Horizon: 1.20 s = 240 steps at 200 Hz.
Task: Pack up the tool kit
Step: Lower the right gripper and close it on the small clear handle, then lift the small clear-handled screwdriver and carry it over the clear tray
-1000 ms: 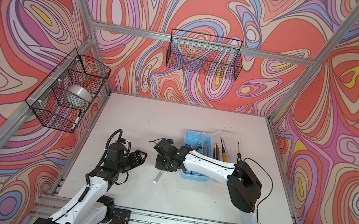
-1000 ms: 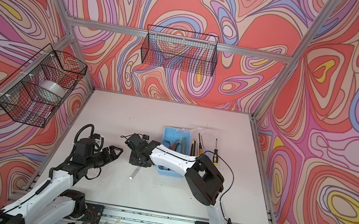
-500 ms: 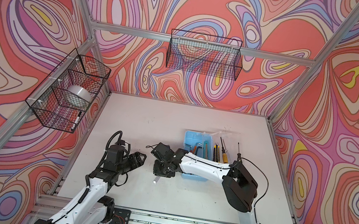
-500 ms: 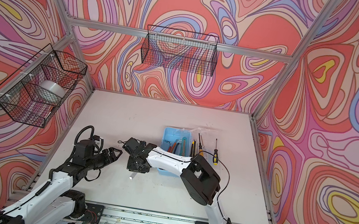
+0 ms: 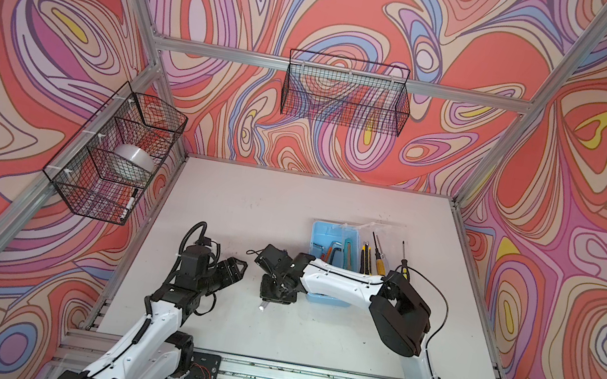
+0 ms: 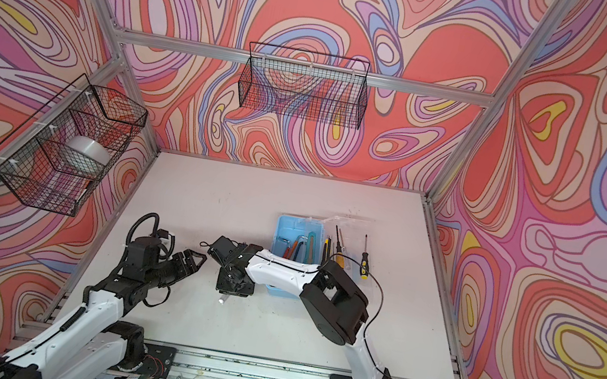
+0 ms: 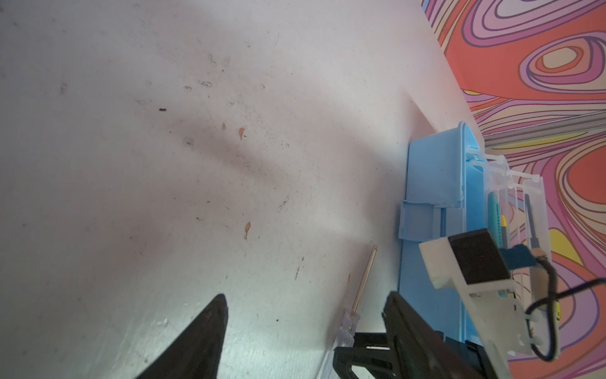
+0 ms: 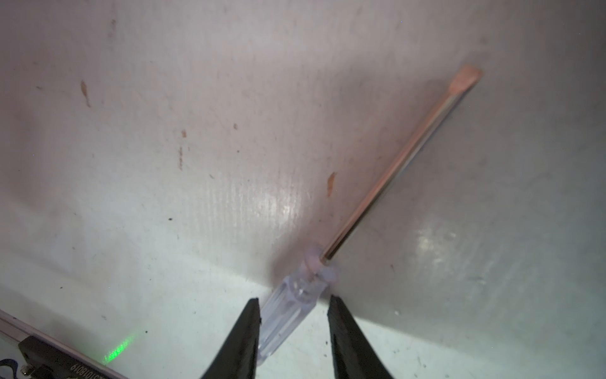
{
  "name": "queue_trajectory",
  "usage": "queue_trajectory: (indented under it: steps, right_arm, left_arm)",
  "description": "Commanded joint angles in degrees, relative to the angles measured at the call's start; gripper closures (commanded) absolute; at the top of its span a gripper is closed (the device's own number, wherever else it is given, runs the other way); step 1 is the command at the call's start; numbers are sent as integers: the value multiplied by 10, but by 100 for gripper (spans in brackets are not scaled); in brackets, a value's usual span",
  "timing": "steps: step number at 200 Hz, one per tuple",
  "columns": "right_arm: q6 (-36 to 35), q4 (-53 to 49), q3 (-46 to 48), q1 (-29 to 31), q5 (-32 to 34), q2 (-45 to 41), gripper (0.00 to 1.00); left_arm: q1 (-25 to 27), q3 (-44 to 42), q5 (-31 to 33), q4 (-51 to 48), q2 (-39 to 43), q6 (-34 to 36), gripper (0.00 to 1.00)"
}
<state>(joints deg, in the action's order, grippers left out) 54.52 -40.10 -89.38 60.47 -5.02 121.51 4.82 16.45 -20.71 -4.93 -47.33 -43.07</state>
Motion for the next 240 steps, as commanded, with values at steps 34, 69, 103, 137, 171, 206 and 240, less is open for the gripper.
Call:
queue_trajectory:
  steps: [34, 69, 103, 137, 171, 206, 240]
  right_arm:
    - [-13, -26, -26, 5, 19, 19, 64]
    - [-28, -48, -41, 5, 29, 34, 71]
    - [-46, -84, -56, 4, 65, 48, 71]
    - [-56, -99, -59, 4, 84, 54, 73]
    - [-61, -92, -52, 4, 82, 58, 77]
    - [-70, -88, -52, 4, 85, 56, 81]
    - [-82, -90, -54, 4, 92, 55, 96]
  left_arm:
    - [-4, -4, 11, -8, 2, 4, 25]
    - [-4, -4, 11, -8, 1, 4, 25]
    - [-4, -3, 12, -7, 0, 3, 25]
    - [-4, -4, 13, -4, -4, 3, 25]
    - [-4, -3, 12, 3, -10, 2, 25]
    - [-4, -3, 13, 4, -15, 2, 25]
    - [-4, -3, 13, 7, -20, 2, 24]
